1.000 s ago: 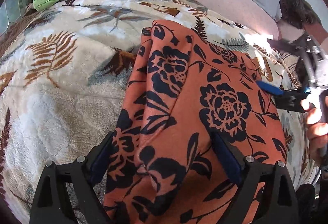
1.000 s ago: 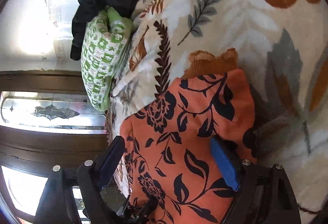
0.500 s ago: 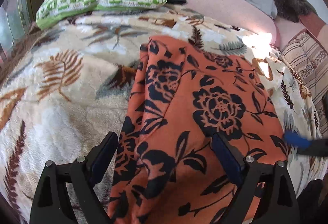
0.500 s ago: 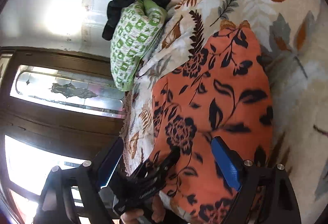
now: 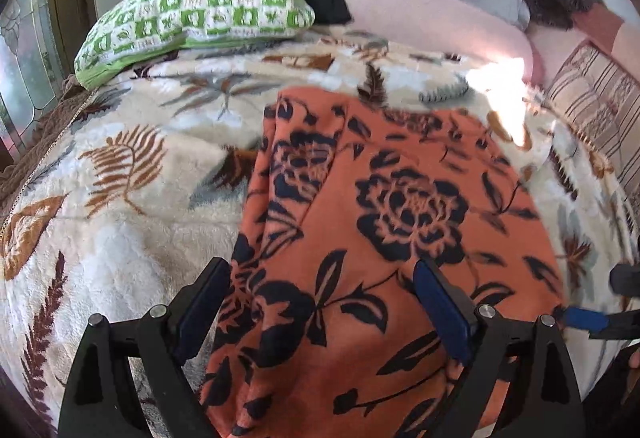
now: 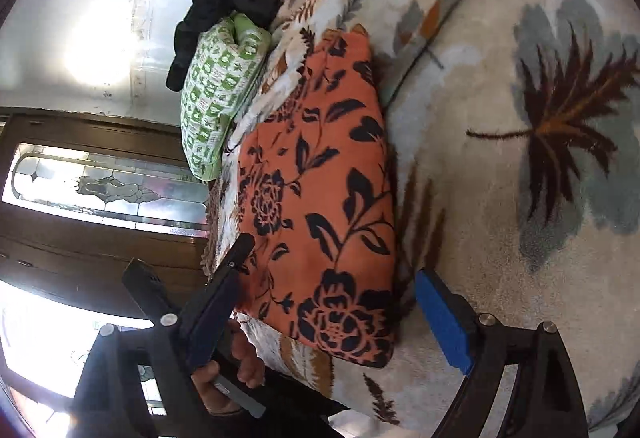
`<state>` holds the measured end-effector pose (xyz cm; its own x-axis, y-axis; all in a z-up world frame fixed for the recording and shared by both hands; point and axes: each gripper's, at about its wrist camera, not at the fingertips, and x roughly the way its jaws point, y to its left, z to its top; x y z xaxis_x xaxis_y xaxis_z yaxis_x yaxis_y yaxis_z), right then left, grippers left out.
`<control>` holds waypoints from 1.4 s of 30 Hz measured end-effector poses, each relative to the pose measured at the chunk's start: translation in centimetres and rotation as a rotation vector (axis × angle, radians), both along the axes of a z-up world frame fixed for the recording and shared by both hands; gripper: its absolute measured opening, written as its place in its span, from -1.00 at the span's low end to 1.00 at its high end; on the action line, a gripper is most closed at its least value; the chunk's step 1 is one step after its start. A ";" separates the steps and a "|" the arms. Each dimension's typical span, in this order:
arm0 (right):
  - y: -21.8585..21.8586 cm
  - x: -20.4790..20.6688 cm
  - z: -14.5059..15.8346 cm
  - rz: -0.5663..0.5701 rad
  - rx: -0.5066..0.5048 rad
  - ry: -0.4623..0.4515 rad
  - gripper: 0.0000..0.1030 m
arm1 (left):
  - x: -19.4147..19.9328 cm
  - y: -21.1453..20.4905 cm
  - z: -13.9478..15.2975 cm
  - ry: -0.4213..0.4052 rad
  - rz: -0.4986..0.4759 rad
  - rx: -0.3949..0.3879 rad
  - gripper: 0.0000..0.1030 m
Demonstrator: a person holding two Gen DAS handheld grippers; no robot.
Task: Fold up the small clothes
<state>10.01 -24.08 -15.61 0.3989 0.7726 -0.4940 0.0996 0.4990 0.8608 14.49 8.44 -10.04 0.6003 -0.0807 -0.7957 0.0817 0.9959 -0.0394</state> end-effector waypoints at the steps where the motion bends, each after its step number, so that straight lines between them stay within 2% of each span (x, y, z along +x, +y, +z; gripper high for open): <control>1: 0.1 0.3 -0.3 -0.011 0.016 -0.001 0.76 | 0.0 0.0 -0.3 0.005 0.000 0.002 0.82; 4: 0.2 1.4 -1.1 -0.033 0.048 -0.003 0.76 | 0.1 0.2 -0.3 0.007 0.001 -0.007 0.82; 7: 1.1 2.6 -2.0 -0.013 0.043 0.046 0.74 | 0.4 0.5 -0.6 0.022 0.007 -0.024 0.82; 8: 1.5 2.8 -1.6 0.004 0.020 0.034 0.63 | 0.5 0.6 -0.6 0.026 0.010 -0.028 0.82; 9: 1.9 2.9 -1.0 0.023 0.000 0.011 0.18 | 0.5 0.7 -0.7 0.029 0.014 -0.028 0.82; 11: 2.7 2.4 0.8 0.025 -0.102 -0.039 -0.22 | 0.7 1.0 -0.9 0.041 0.017 -0.045 0.82; 12: 3.0 2.1 1.3 0.029 -0.135 -0.057 -0.24 | 0.8 1.1 -0.9 0.047 0.016 -0.058 0.82; 13: 3.2 1.9 1.4 0.027 -0.179 -0.065 -0.25 | 0.9 1.1 -1.0 0.053 0.013 -0.064 0.82; 15: 3.5 2.2 -0.1 0.046 -0.258 -0.019 -0.26 | 1.0 1.0 -1.2 0.061 0.006 -0.059 0.82; 17: 3.6 2.3 0.4 0.048 -0.242 -0.026 -0.20 | 1.0 1.0 -1.1 0.056 0.008 -0.056 0.83; 18: 3.5 2.3 1.4 0.047 -0.238 -0.051 -0.08 | 1.0 1.1 -1.1 0.060 0.008 -0.062 0.83; 19: 3.1 2.2 2.0 0.038 -0.226 -0.072 0.04 | 1.0 1.1 -1.1 0.065 0.007 -0.069 0.83; 20: 2.6 2.3 2.5 0.020 -0.208 -0.093 0.32 | 1.0 1.2 -1.1 0.067 0.007 -0.071 0.83; 21: 1.9 2.8 2.9 -0.010 -0.199 -0.107 0.47 | 1.0 1.1 -1.1 0.067 0.004 -0.070 0.83; 23: 1.0 4.3 2.6 -0.055 -0.185 -0.087 0.51 | 1.0 1.2 -1.1 0.068 0.003 -0.072 0.83; 26: 1.3 7.5 -0.4 -0.021 -0.113 0.026 0.49 | 1.0 1.2 -1.1 0.070 0.003 -0.073 0.83; 27: 1.8 8.1 -0.9 0.014 -0.121 0.042 -0.02 | 1.0 1.2 -1.1 0.070 0.004 -0.072 0.83; 28: 2.7 8.3 -0.3 0.053 -0.190 0.028 -0.37 | 0.9 1.3 -1.2 0.071 0.004 -0.071 0.83; 29: 3.5 8.2 1.0 0.076 -0.270 -0.017 -0.36 | 0.9 1.4 -1.2 0.070 0.004 -0.069 0.83; 31: 4.1 7.9 2.2 0.088 -0.341 -0.064 -0.37 | 1.0 1.4 -1.2 0.074 0.002 -0.077 0.83; 33: 4.4 8.6 1.1 0.107 -0.390 -0.030 -0.29 | 1.1 1.3 -1.2 0.081 0.001 -0.077 0.83; 34: 4.0 8.8 0.3 0.094 -0.360 0.004 -0.22 | 1.1 1.2 -1.2 0.076 0.001 -0.072 0.83; 35: 4.0 8.9 0.6 0.069 -0.336 0.014 0.06 | 1.0 1.2 -1.1 0.074 -0.001 -0.072 0.83; 38: 3.4 8.5 2.5 0.020 -0.268 -0.080 0.49 | 1.0 1.3 -1.1 0.079 -0.003 -0.079 0.83; 39: 3.2 8.9 2.6 0.008 -0.257 -0.085 0.56 | 1.1 1.4 -1.1 0.081 -0.002 -0.081 0.82; 42: 3.5 11.6 0.4 0.022 -0.218 0.019 0.50 | 1.0 1.4 -1.1 0.081 -0.004 -0.082 0.83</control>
